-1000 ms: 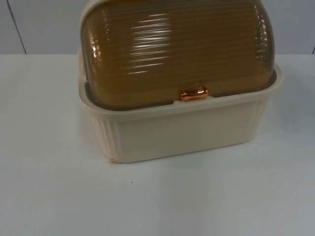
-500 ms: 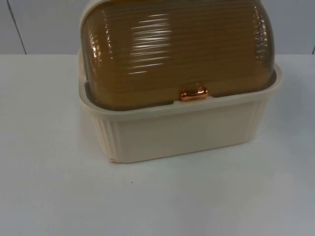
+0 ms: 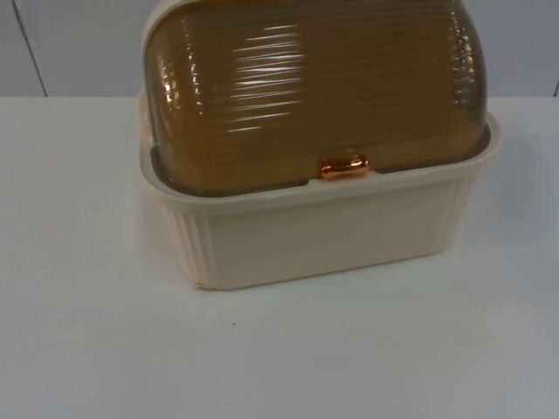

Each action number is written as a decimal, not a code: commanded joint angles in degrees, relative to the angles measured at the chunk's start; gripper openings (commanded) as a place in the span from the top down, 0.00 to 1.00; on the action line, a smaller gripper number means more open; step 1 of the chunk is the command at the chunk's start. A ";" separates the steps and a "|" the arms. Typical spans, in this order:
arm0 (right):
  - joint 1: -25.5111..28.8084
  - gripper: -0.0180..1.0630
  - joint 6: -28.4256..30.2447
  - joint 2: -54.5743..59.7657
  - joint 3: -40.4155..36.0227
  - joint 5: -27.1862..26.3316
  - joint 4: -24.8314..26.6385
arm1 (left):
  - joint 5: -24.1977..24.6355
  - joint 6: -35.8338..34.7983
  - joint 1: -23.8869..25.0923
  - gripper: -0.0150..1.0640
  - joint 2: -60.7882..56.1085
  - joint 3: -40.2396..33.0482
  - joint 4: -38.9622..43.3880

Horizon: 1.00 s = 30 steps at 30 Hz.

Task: Open the box lid with the left hand, place the block into the box with the right hand, then close the box lid with the left hand.

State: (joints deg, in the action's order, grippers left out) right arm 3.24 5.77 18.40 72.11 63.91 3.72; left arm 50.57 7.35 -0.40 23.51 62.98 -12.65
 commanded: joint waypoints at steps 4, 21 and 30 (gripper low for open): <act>-1.80 0.02 -0.42 -5.28 0.14 2.58 -1.26 | 6.89 -5.21 -0.29 0.02 -6.75 0.11 6.29; -8.01 0.02 -1.22 -9.41 -5.23 2.98 -2.01 | 11.70 -9.33 -1.59 0.02 -14.33 -6.22 11.04; -8.01 0.02 -1.48 -18.40 -24.08 -1.52 -2.26 | 11.08 -6.87 -3.93 0.02 -16.64 -19.55 11.61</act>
State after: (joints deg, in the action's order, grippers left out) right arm -4.75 4.52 0.17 49.62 64.02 1.77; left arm 62.06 0.00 -3.93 7.18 44.04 -0.65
